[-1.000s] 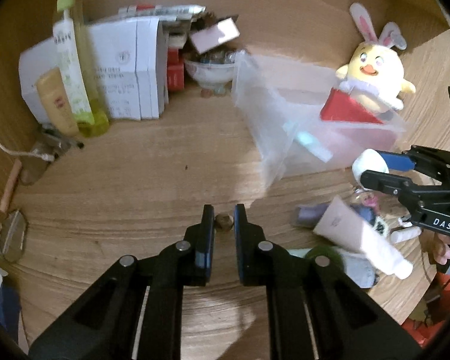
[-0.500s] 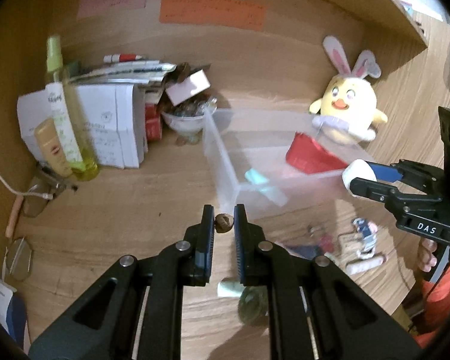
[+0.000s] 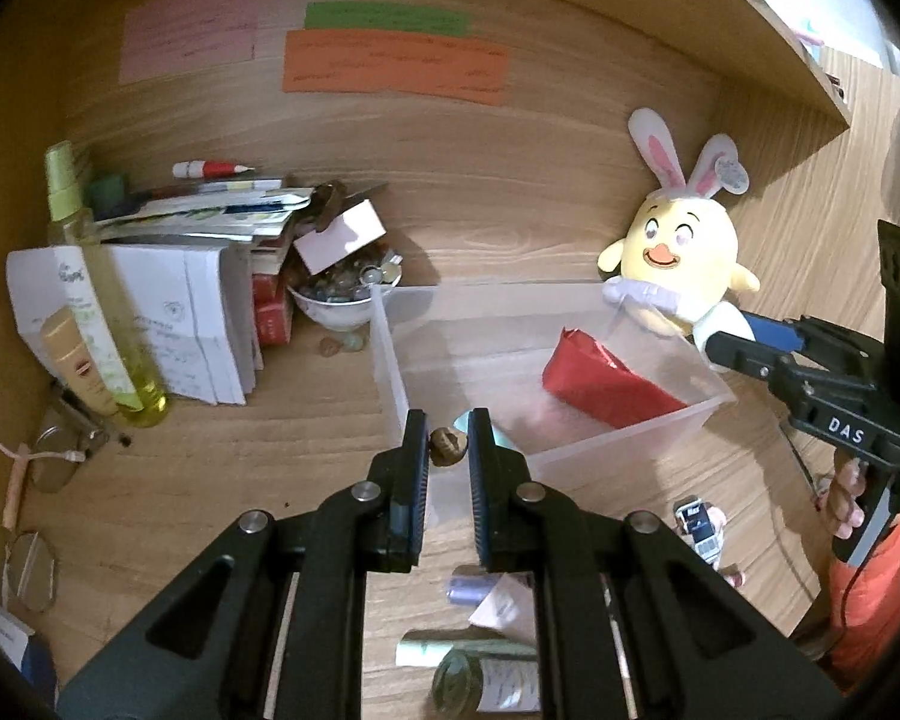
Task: Organize objects
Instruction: 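Grasp the white tape roll with the right gripper and drop it into the box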
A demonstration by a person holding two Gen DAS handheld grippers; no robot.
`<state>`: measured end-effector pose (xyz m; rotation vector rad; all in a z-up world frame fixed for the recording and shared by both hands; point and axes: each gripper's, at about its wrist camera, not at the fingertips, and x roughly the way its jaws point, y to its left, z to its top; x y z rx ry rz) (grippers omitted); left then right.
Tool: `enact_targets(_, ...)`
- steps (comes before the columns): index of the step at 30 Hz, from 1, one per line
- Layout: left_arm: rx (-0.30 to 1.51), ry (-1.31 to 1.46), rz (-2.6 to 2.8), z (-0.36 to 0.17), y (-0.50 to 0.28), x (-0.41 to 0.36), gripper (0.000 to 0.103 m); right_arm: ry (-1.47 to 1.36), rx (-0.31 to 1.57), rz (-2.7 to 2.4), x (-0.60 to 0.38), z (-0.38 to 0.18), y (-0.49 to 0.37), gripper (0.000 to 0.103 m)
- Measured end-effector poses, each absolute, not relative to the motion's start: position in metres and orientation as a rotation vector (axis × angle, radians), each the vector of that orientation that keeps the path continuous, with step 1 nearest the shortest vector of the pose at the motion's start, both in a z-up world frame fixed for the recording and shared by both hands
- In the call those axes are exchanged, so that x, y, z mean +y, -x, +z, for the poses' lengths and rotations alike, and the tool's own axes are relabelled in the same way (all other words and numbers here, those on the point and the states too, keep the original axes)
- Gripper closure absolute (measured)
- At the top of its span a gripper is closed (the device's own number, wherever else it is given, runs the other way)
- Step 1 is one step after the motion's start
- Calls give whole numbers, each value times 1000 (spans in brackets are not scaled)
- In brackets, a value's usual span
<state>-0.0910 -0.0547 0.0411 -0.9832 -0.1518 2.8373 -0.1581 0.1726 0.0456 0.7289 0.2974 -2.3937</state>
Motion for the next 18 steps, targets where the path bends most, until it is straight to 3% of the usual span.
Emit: enact_targets(18,-97,1099,2768,19,135,-30,91,-890,282,-2435,182,12,210,67)
